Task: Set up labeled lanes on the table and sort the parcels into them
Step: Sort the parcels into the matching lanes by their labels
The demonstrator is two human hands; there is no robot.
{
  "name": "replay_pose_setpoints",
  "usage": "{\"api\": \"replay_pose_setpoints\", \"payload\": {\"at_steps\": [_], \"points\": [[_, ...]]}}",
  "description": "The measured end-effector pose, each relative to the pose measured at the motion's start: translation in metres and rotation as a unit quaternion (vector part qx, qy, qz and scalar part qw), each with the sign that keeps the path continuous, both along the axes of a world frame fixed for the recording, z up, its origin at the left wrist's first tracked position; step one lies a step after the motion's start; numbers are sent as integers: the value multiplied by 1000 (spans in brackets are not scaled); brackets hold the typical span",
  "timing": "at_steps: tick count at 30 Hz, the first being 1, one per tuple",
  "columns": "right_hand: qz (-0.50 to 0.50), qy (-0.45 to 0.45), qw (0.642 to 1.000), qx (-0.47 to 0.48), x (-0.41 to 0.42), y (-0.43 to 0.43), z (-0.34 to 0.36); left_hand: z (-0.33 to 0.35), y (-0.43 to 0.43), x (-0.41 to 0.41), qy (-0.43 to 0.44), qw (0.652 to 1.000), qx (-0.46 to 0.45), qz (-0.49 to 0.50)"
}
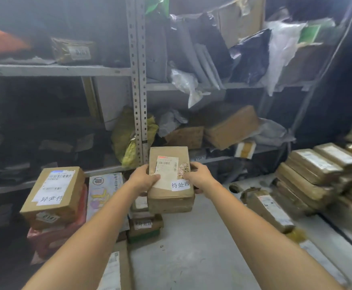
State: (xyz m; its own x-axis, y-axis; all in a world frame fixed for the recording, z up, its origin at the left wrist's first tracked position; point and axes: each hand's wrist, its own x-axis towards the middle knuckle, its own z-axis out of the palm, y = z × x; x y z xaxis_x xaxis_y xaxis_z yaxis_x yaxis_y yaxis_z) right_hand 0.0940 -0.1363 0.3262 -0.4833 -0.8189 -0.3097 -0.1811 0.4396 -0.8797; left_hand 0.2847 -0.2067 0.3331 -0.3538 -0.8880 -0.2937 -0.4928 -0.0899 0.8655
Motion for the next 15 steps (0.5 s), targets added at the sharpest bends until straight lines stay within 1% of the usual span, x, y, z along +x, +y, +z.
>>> {"api": "replay_pose_setpoints", "payload": {"at_steps": [4, 9, 12, 15], "points": [[-73, -7, 997, -7, -63, 67, 13, 4, 42, -74, 15, 997, -2, -73], [-151, -20, 988, -32, -142, 152, 18, 12, 106, -170, 29, 990, 36, -132], [-167, -1, 986, -29, -190, 202, 23, 17, 148, -225, 27, 985, 37, -165], [-176, -12, 984, -38, -240, 243, 20, 18, 188, -277, 21, 982, 36, -182]]}}
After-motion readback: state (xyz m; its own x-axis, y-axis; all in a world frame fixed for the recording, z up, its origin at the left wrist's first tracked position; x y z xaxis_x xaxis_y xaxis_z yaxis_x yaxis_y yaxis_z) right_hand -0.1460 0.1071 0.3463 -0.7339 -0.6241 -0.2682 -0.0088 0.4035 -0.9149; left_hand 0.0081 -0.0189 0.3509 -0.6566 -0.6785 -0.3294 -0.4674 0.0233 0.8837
